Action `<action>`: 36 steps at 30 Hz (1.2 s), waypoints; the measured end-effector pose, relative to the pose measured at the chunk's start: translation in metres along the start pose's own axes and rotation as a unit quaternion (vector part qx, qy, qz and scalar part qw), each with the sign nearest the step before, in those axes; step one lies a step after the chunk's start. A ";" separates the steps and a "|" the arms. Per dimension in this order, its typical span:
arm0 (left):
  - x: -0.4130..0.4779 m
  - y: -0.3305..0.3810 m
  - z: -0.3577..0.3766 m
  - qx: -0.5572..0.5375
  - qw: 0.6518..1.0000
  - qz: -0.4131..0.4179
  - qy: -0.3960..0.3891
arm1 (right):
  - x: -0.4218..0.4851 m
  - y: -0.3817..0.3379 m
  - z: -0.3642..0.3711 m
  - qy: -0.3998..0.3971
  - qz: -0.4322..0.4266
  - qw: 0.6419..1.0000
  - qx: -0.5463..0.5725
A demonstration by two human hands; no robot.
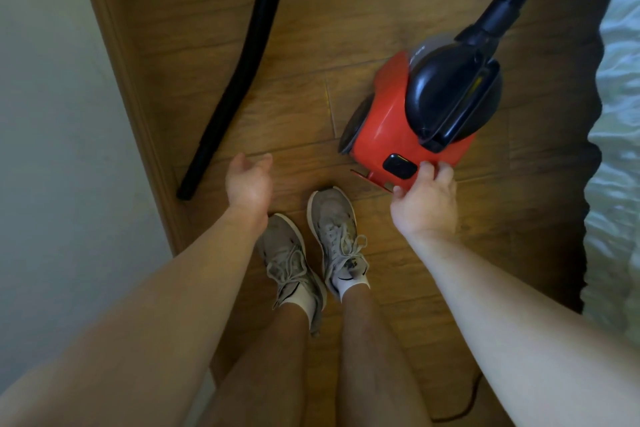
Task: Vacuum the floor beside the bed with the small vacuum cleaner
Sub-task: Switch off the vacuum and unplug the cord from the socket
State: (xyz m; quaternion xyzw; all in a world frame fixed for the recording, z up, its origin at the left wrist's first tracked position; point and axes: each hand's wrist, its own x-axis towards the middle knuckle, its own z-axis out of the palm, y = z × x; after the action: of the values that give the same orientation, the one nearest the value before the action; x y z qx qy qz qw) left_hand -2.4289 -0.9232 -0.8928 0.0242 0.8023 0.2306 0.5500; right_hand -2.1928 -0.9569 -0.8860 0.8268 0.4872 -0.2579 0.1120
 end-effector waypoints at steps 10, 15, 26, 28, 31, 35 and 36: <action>-0.020 0.011 -0.023 0.268 0.951 0.151 -0.035 | -0.005 0.001 -0.018 -0.117 -0.089 0.984 -0.099; -0.030 0.019 -0.033 0.502 0.823 0.262 -0.040 | -0.004 -0.001 -0.023 -0.134 -0.123 0.973 -0.139; -0.076 0.033 -0.018 0.625 0.712 0.317 -0.041 | -0.010 0.001 -0.075 -0.121 -0.192 0.957 -0.178; -0.089 0.038 -0.017 0.630 0.707 0.320 -0.038 | -0.015 -0.001 -0.091 -0.114 -0.201 0.957 -0.178; -0.110 0.049 -0.018 0.633 0.706 0.317 -0.035 | -0.022 -0.005 -0.118 -0.104 -0.212 0.955 -0.179; -0.136 0.069 -0.026 0.618 0.713 0.331 -0.026 | -0.028 -0.013 -0.156 -0.088 -0.221 0.952 -0.193; -0.143 0.076 -0.028 0.614 0.715 0.335 -0.022 | -0.030 -0.016 -0.166 -0.082 -0.224 0.951 -0.195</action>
State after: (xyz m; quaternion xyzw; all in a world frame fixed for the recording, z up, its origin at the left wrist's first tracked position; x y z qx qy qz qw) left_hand -2.4141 -0.9071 -0.7300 0.6284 0.6950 -0.1438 0.3185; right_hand -2.1659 -0.8987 -0.7291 0.6341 0.6899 -0.2433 0.2505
